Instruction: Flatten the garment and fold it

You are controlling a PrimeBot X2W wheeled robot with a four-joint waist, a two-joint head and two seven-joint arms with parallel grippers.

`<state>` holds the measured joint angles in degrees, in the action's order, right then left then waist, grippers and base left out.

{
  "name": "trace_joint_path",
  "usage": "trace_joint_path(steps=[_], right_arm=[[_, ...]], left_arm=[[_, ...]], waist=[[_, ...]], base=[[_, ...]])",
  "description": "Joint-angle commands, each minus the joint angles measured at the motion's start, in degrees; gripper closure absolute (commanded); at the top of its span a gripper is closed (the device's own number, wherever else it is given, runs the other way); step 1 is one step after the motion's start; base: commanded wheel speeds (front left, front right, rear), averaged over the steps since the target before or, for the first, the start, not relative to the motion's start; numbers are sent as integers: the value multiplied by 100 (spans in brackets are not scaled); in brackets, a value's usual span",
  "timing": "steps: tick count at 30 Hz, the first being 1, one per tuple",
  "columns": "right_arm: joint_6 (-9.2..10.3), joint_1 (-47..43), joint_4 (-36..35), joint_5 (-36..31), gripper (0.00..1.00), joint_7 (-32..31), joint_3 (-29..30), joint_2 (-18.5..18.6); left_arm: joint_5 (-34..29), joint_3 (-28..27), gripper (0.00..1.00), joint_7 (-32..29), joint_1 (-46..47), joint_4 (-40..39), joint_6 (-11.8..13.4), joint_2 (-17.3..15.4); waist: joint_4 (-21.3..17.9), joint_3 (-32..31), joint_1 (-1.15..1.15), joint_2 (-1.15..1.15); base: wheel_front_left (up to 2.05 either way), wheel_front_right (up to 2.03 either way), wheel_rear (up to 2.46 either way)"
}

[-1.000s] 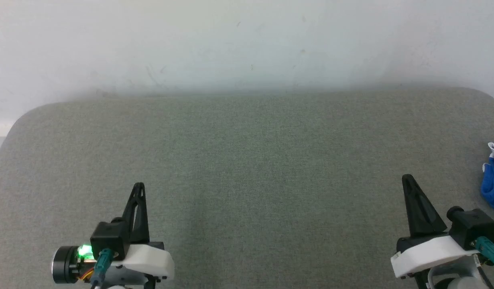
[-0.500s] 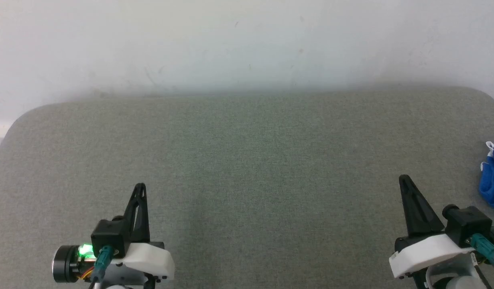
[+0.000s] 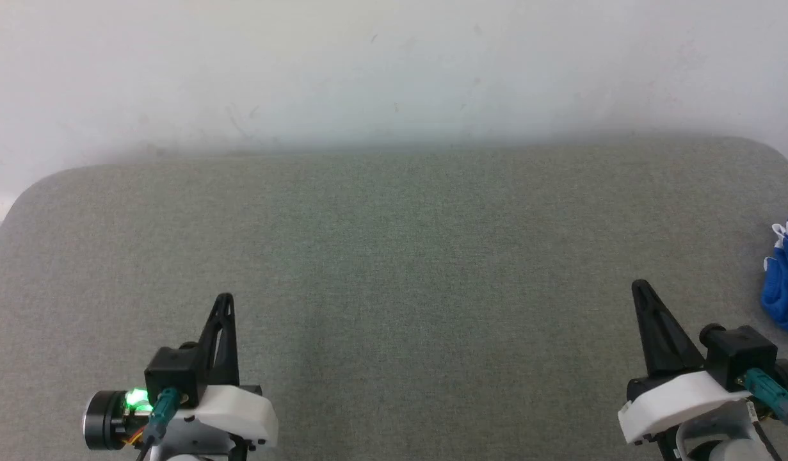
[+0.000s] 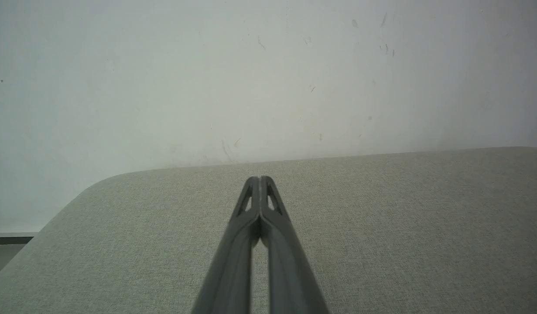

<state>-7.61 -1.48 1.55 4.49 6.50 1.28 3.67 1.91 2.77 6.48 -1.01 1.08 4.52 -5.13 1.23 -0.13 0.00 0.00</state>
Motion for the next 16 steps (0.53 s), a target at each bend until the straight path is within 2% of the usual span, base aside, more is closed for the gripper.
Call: trace_joint_path(steps=[1,16], right_arm=[[7,69,-45,-84,100,-42,-26,-22],[8,90,-75,-183,100,-206,-54,-37]], left_arm=[[-68,-47,100,-41,55,-25,-56,36],[-101,-109,100,-205,67,-47,-163,87]], waist=[[-5,1,0,0],[-36,4,0,0]], base=[[0,0,0],[0,0,0]])
